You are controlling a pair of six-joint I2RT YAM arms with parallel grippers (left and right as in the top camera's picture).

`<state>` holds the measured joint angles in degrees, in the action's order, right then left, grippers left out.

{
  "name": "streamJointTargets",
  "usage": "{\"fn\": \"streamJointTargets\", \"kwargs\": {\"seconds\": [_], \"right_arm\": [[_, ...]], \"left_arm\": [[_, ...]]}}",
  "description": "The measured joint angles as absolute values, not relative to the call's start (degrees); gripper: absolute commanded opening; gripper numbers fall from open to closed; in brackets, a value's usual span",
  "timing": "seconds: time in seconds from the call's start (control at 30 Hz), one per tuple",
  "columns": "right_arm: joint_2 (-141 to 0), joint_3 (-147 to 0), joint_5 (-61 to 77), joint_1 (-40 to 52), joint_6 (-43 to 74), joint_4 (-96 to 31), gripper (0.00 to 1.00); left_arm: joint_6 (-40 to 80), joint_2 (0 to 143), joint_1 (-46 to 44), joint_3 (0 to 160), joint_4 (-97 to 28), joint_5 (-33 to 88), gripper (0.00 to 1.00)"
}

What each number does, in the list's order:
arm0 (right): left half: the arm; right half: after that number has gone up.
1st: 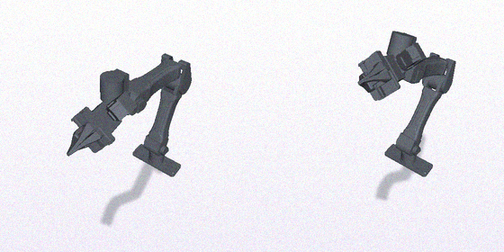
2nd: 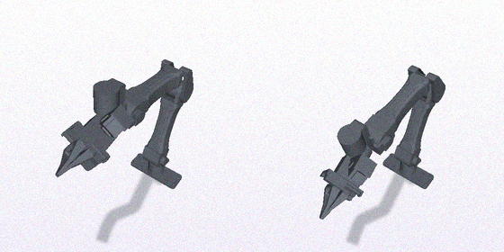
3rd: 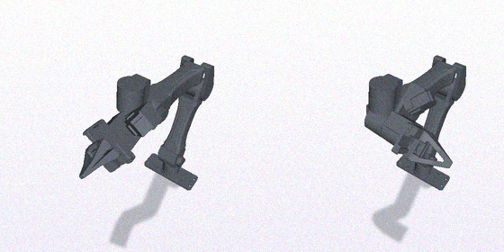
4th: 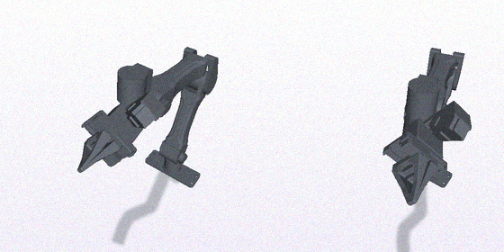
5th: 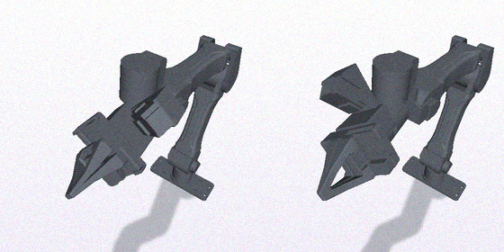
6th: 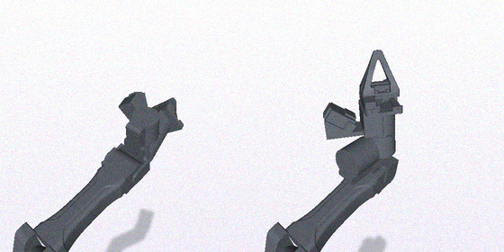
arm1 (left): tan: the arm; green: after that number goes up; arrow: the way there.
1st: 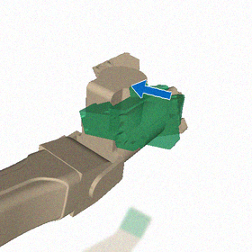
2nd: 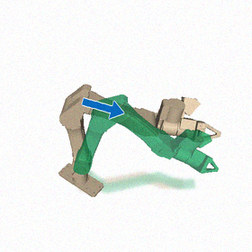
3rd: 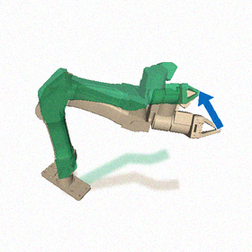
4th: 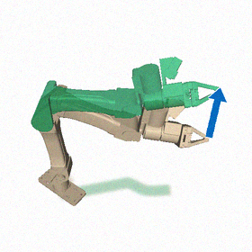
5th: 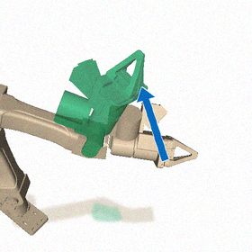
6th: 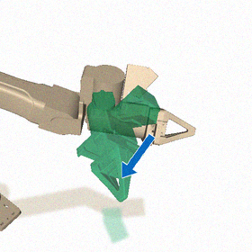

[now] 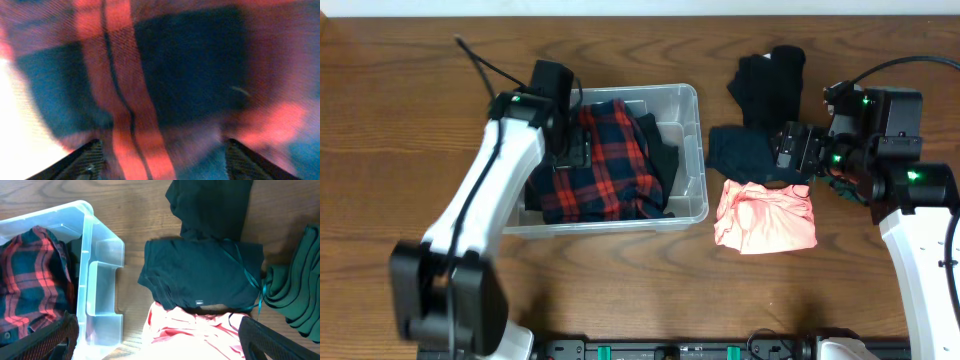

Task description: Pack container

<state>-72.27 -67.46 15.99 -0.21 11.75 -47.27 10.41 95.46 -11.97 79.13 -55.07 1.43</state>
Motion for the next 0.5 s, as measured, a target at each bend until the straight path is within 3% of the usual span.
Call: {"fn": "streamJointTargets", "kwargs": {"seconds": [0.3, 0.47, 0.5], "right_arm": [[-72.27, -67.46, 16.14, -0.21, 12.29, -47.24, 0.99], [-72.27, -67.46, 16.99, -0.21, 16.27, -46.87, 0.99], [-72.27, -67.46, 17.04, -0.21, 16.95, -46.35, 0.95]], "left_arm": [[10.46, 69.52, -12.27, 79.88, -51.57, -0.97, 0.87], [10.83, 64.31, -12.12, 79.9, -56.82, -6.28, 0.89], [11.16, 63.86, -11.9, 79.9, -58.46, -7.55, 0.89]]}}
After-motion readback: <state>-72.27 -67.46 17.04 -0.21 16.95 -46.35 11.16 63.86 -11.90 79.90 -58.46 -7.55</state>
